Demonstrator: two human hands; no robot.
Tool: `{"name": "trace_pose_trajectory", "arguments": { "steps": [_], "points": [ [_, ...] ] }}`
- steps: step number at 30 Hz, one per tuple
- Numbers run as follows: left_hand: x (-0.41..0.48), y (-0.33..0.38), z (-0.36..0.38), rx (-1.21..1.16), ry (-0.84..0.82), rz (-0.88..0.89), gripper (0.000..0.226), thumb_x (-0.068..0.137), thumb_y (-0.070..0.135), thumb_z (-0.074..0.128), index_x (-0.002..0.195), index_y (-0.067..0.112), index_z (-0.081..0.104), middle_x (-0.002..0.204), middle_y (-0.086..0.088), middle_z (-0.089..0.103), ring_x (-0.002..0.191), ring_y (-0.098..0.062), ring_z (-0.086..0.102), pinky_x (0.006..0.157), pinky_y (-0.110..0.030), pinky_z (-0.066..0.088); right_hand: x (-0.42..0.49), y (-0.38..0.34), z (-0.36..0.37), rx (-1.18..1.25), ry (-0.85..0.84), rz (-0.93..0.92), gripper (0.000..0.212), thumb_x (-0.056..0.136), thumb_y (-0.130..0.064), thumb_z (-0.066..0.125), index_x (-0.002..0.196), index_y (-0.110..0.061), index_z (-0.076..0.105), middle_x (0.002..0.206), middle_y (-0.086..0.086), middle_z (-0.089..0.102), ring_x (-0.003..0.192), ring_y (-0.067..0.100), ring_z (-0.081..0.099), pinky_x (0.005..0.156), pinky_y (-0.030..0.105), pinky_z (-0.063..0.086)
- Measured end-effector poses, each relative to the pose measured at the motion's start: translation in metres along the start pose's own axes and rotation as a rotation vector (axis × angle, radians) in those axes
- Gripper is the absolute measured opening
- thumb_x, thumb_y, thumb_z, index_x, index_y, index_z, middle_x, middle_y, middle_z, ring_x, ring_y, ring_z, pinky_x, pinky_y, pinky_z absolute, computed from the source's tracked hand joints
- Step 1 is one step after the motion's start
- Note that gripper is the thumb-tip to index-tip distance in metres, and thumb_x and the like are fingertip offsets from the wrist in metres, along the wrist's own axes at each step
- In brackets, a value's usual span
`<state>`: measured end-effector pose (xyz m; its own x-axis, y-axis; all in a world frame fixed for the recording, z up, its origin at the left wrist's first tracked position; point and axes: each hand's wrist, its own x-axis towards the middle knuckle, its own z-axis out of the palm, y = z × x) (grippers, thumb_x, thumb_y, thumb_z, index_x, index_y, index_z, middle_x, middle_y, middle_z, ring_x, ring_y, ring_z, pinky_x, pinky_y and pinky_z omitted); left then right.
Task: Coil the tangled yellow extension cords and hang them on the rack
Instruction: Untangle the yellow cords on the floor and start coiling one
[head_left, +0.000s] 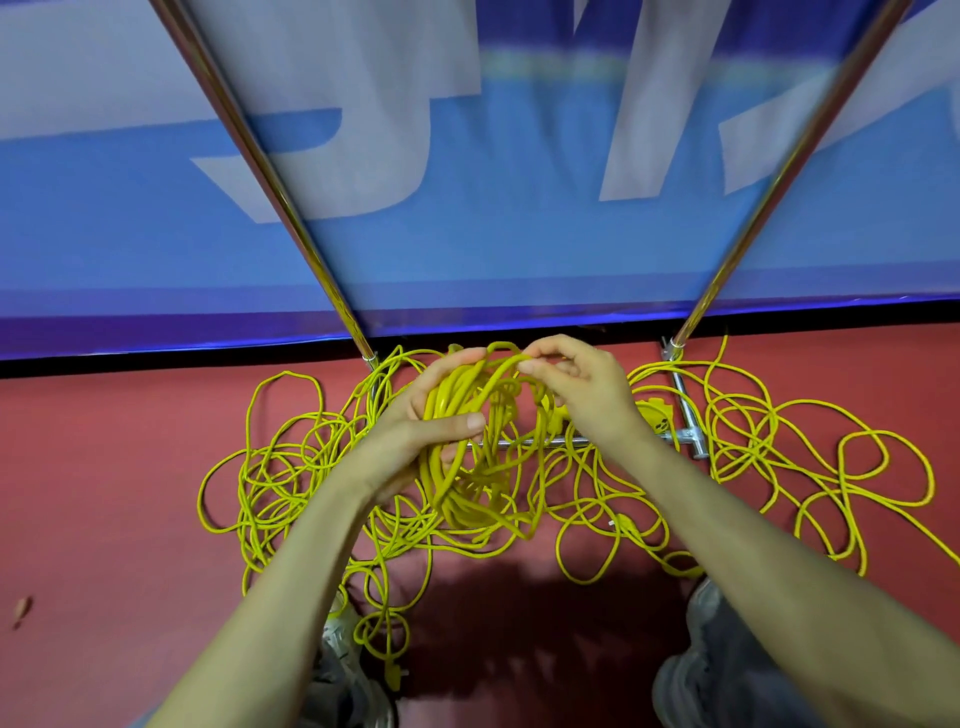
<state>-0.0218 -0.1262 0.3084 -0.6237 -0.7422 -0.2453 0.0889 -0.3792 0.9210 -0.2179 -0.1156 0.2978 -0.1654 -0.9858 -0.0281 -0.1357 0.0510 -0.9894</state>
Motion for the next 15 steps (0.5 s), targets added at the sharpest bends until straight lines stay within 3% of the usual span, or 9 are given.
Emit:
{"name": "trace_pose_trajectory", "arguments": {
  "steps": [8, 12, 15],
  "points": [
    [0.001, 0.0, 0.004, 0.116, 0.015, -0.02, 0.063, 0.071, 0.0, 0.071, 0.126, 0.025, 0.054, 0.055, 0.005, 0.045, 0.036, -0.006, 0.041, 0.038, -0.016, 0.039, 0.0, -0.01, 0.001, 0.222, 0.045, 0.025, 0.01, 0.085, -0.007, 0.066, 0.083, -0.017, 0.066, 0.068, -0.003, 0.06, 0.044, 0.007, 0.041, 0.047, 0.016, 0.037],
    [0.0, 0.001, 0.007, 0.152, 0.018, -0.024, 0.059, 0.075, 0.004, 0.073, 0.125, 0.027, 0.053, 0.058, 0.007, 0.053, 0.045, -0.007, 0.052, 0.037, -0.017, 0.039, 0.006, -0.008, -0.006, 0.268, 0.145, 0.027, 0.01, 0.086, -0.01, 0.066, 0.083, -0.019, 0.065, 0.069, 0.007, 0.051, 0.048, 0.009, 0.034, 0.048, 0.02, 0.03],
    [-0.001, 0.002, 0.011, 0.164, 0.01, -0.007, 0.053, 0.082, 0.011, 0.071, 0.128, 0.027, 0.052, 0.059, 0.0, 0.057, 0.042, -0.008, 0.049, 0.035, -0.016, 0.038, 0.01, 0.006, -0.014, 0.212, 0.183, 0.023, 0.011, 0.086, -0.01, 0.066, 0.083, -0.021, 0.065, 0.069, -0.002, 0.057, 0.05, 0.003, 0.04, 0.049, 0.016, 0.032]
  ]
}}
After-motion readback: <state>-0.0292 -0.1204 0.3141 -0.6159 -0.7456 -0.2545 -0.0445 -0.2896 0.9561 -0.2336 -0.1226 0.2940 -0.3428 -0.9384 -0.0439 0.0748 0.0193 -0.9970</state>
